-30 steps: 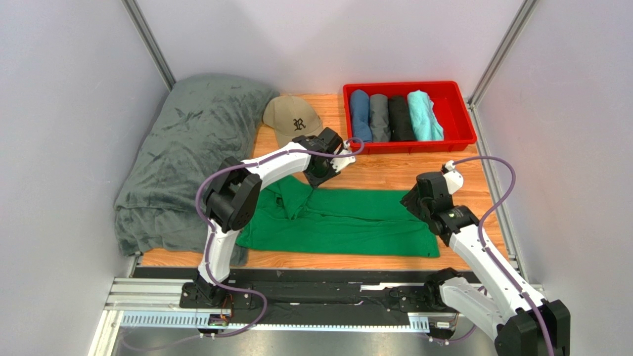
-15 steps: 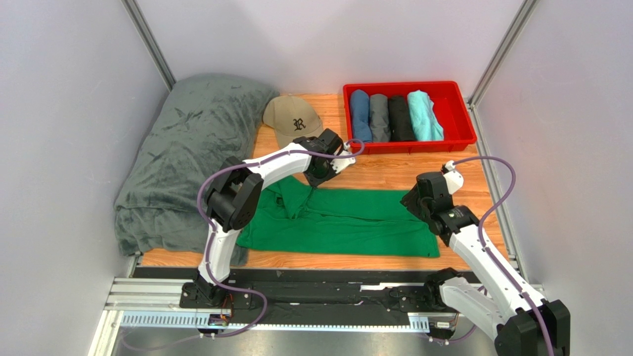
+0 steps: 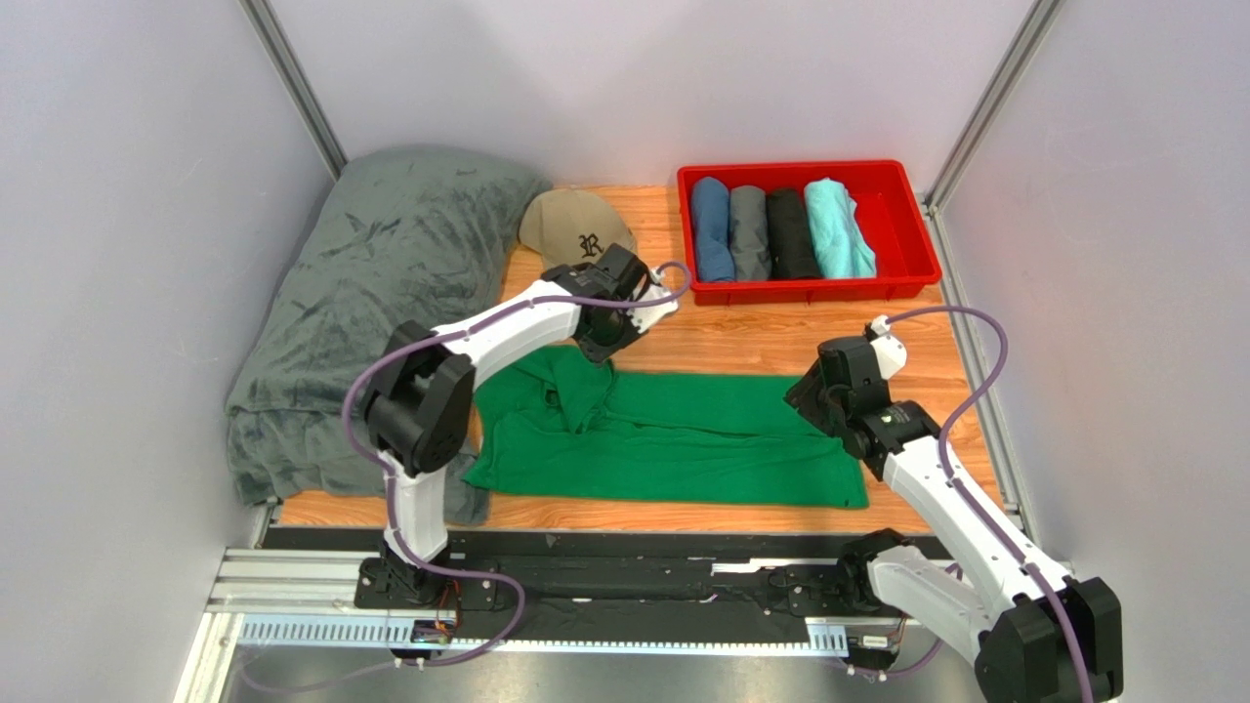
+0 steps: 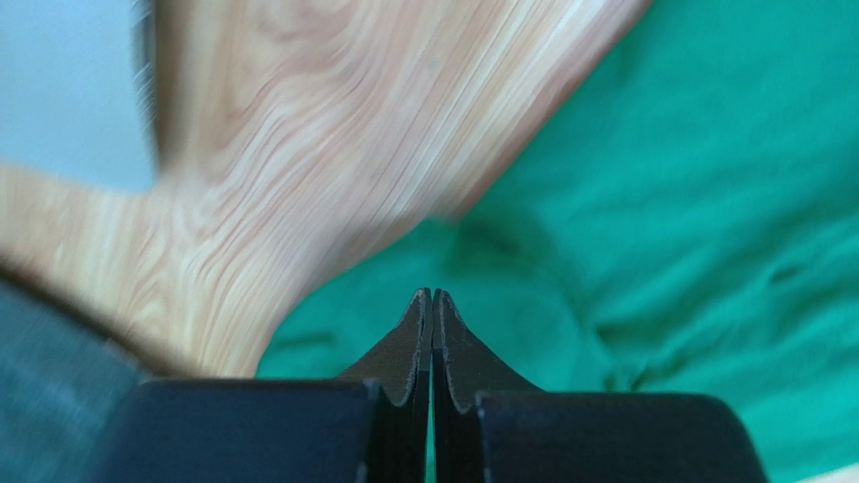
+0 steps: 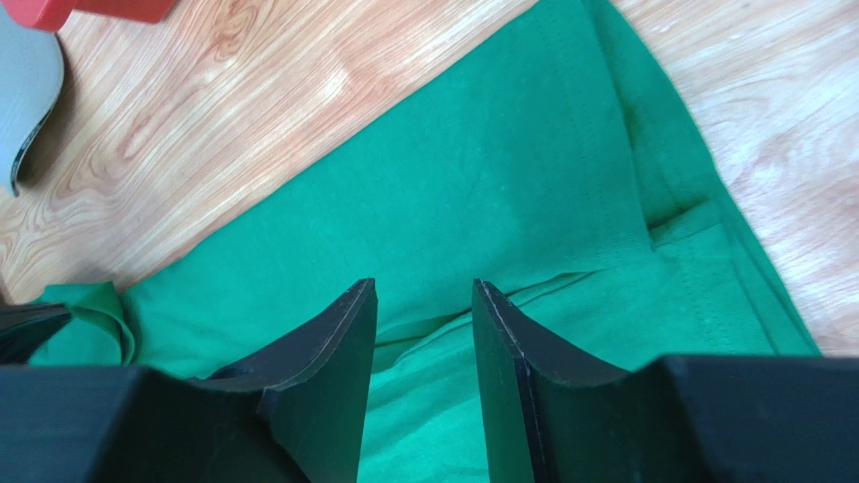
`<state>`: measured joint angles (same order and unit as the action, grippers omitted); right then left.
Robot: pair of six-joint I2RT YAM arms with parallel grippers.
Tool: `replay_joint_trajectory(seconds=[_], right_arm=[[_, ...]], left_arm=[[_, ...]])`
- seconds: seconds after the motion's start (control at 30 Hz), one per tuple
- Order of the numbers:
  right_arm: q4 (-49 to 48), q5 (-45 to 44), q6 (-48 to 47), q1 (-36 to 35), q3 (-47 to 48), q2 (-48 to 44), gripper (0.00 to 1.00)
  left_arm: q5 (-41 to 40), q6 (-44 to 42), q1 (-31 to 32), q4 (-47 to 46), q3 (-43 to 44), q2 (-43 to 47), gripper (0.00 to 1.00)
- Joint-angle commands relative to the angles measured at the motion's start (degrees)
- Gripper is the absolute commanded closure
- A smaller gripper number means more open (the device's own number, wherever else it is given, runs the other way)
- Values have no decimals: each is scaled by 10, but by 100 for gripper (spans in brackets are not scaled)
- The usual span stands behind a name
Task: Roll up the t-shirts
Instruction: Fold the T-shirt at the center of the board.
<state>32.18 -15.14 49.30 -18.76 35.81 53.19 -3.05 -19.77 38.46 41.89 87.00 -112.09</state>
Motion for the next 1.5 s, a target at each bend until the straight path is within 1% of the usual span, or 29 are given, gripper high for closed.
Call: replay_joint_trajectory(seconds=[0.0, 0.07, 0.1, 0.27, 0.3, 0.37, 0.4, 0.43, 0.5, 0.57, 0.6, 0.7, 0.8, 1.0, 1.03, 1.1, 1.27, 1.4, 1.47], right_arm=[[-41, 17, 8, -16, 28, 11, 57], [-52, 19, 16, -26, 30, 21, 57], [-56, 18, 19, -42, 33, 25, 57], [-84, -2, 40, -96, 59, 89, 57], [-90, -2, 45, -105, 63, 97, 57], [-95, -2, 51, -109, 72, 120, 58], [-95, -2, 51, -110, 75, 122, 58], [-93, -5, 51, -110, 77, 123, 58], [-82, -16, 52, -109, 76, 110, 57], [-64, -33, 55, -110, 71, 89, 56], [-58, -39, 54, -109, 68, 81, 56], [-40, -53, 55, -109, 57, 53, 56], [-27, -61, 56, -109, 44, 29, 56], [-24, -79, 56, -109, 22, 8, 55], [-25, -79, 56, -109, 21, 10, 55], [-26, -80, 54, -108, 22, 11, 55], [-27, -82, 50, -108, 22, 15, 55], [-29, -82, 48, -109, 21, 16, 55], [-29, -82, 46, -109, 20, 15, 55]], left_arm=[[-6, -15, -17, 6, -30, 89, 100], [-8, -19, -22, 11, -43, 104, 100], [-10, -25, -26, 16, -47, 116, 100], [-2, -37, -37, 18, -87, 155, 100], [3, -33, -37, 20, -85, 154, 100], [27, -25, -36, 37, -55, 142, 99], [40, -14, -34, 50, -43, 123, 93], [45, -12, -32, 52, -26, 113, 79], [47, -9, -14, 52, -15, 87, 64], [46, -4, 6, 46, -7, 71, 57], [45, 4, 12, 40, -3, 53, 50], [41, 22, 20, 35, 21, 12, 45], [48, 31, 25, 30, 40, -17, 43], [31, 31, 30, -1, 37, -43, 41], [9, 30, 31, -5, 34, -44, 41], [-3, 23, 30, -21, 24, -46, 41], [-23, 15, 30, -38, 15, -43, 44], [-24, 10, 30, -37, 19, -46, 53], [-20, 9, 31, -32, 21, -50, 55]])
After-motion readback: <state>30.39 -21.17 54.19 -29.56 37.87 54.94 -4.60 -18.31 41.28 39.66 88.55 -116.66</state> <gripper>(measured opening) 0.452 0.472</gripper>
